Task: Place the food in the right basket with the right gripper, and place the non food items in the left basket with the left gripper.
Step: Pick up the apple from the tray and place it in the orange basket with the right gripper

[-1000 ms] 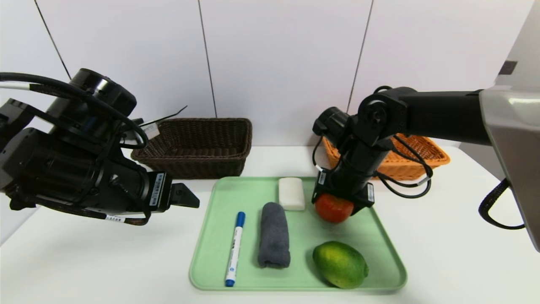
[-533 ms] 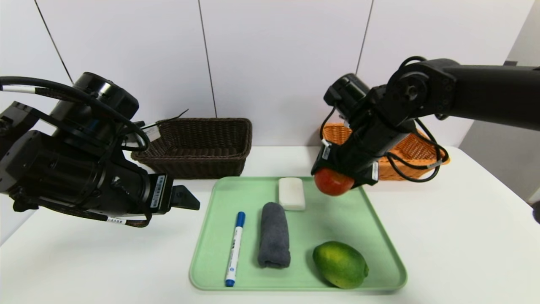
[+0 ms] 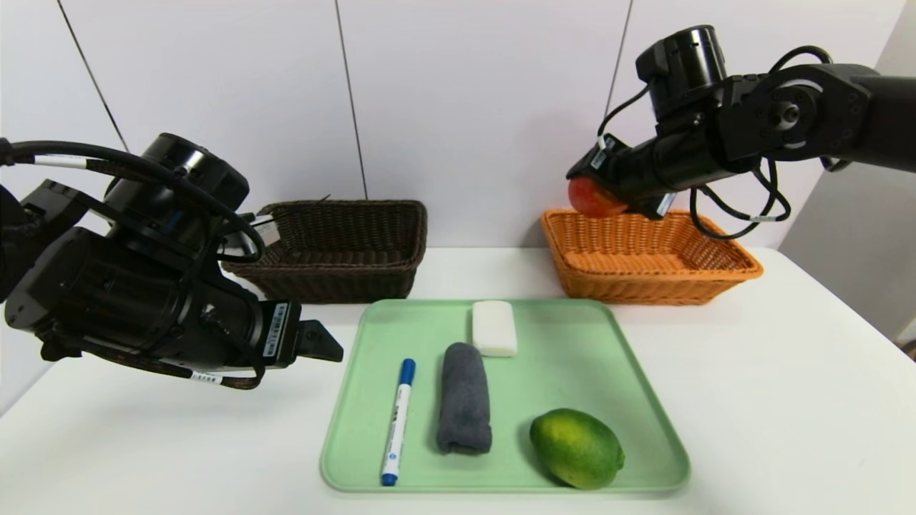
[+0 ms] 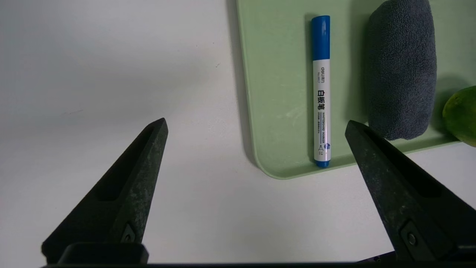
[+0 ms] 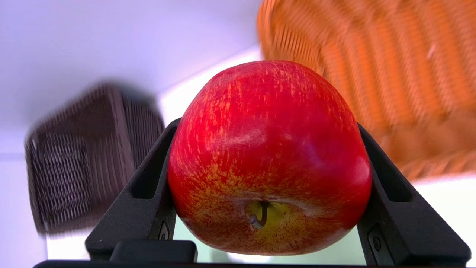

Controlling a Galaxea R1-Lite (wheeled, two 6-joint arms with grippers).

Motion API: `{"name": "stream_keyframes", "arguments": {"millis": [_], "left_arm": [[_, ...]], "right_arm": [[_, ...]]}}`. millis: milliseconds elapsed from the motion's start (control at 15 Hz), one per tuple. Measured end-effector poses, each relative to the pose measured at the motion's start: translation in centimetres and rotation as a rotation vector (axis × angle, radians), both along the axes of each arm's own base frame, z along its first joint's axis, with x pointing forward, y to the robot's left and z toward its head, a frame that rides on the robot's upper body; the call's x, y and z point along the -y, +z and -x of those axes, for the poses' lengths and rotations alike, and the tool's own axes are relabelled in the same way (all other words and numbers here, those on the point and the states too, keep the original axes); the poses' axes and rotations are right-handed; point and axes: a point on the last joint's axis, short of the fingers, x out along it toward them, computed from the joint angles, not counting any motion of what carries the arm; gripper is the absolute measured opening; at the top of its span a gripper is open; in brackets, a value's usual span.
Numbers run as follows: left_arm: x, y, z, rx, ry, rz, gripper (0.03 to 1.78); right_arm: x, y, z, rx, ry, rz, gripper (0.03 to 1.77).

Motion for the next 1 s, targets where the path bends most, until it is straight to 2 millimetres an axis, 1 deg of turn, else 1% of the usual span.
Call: {"name": "stream_keyframes", "arguments": {"millis": [133,267,400,600,800,1000], "left_arm": [[0.0,0.0,-0.1,0.001,-0.002,0.001,1.69],[0.1,0.0,-0.2,0.004,-0.002,0.001,1.69],[0.1,-0.1,-0.3,0.003,-0.002,0.000,1.69],[0.2,-0.3,-0.5,-0.004,-0.001,-0.003,1.69],[0.4,-0.4,-0.8,-0.008,-0.001,-0.005,1.69],[0.6,-0.6,-1.2,-0.006,-0.001,-0.004,1.69]], "right_arm": [[1.4,-0.7,-1.8,0.034,-0.048,-0.011,1.25],[2.7,-2.2,-3.7,0.037,-0.090,-0.011,1.25],[3.5,-4.1,-5.5,0.023,-0.120,-0.006,1.25],[4.3,-7.2,-7.5,-0.026,-0.147,0.010,1.25],[5.0,-9.7,-8.8,-0.072,-0.167,0.025,1.25],[5.3,-11.1,-9.3,-0.105,-0.169,0.037,1.25]]}}
